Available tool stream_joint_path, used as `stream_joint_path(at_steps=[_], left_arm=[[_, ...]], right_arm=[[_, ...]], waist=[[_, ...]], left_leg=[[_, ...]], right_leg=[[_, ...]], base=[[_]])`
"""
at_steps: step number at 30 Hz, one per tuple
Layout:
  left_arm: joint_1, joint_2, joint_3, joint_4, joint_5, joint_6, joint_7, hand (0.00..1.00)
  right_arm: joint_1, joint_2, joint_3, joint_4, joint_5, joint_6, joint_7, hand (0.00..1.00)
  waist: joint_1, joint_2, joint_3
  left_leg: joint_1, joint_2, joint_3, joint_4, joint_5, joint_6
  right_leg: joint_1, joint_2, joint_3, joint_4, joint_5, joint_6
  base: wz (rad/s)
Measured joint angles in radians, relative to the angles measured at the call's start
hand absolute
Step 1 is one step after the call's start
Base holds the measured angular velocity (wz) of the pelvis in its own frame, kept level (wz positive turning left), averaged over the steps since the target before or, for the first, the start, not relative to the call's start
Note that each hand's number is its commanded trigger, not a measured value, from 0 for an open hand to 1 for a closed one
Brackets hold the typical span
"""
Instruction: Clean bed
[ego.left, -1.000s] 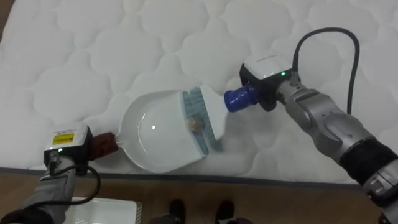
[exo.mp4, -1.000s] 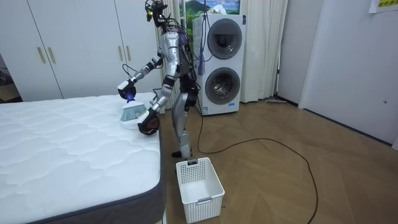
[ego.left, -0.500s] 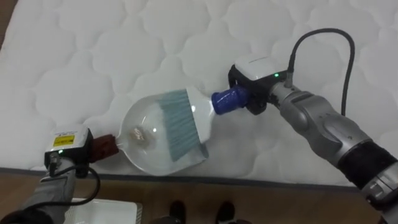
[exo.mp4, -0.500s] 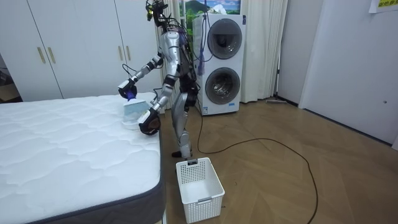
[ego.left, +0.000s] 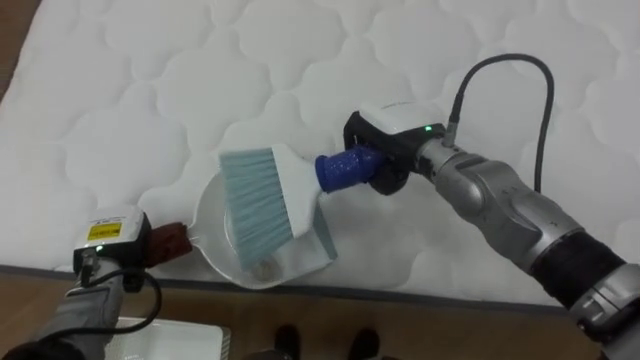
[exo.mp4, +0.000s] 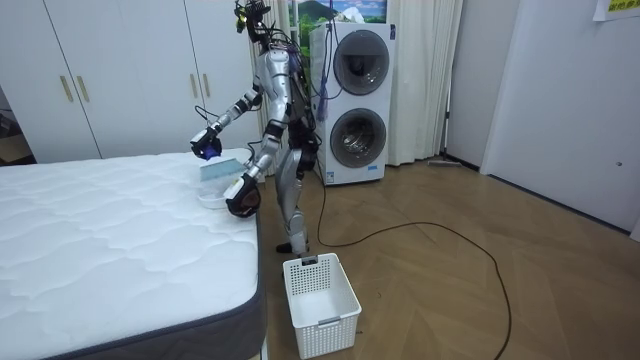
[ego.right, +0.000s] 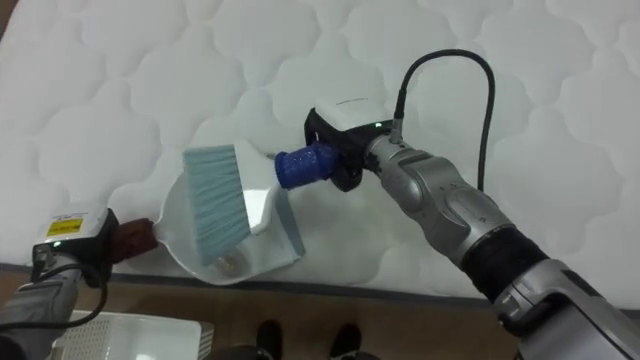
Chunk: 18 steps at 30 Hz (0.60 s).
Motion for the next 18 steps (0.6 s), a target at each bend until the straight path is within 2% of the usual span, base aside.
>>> stream_joint_path(at_steps=[15, 18], left_arm=[[0.008, -0.003, -0.002, 0.009, -0.015, -0.001, 0.017, 1.0], [0.014, -0.01, -0.002, 0.01, -0.017, -0.001, 0.023, 1.0]], right_arm=[[0.002, -0.002, -0.002, 0.0, 0.025, -0.012, -0.004, 1.0], [0.004, -0.005, -0.009, 0.005, 0.035, -0.011, -0.018, 1.0]], waist=[[-0.018, 0.008, -0.0012], [-0.02, 0.008, -0.0014]], left_leg=[[-0.004, -0.003, -0.009, -0.001, 0.0, 0.0], [0.004, -0.011, -0.006, -0.003, 0.0, 0.0]], right_leg=[[-0.001, -0.004, -0.006, 0.005, -0.005, 0.001], [-0.003, -0.014, -0.004, 0.023, -0.018, 0.003]], base=[[0.01], [0.0]])
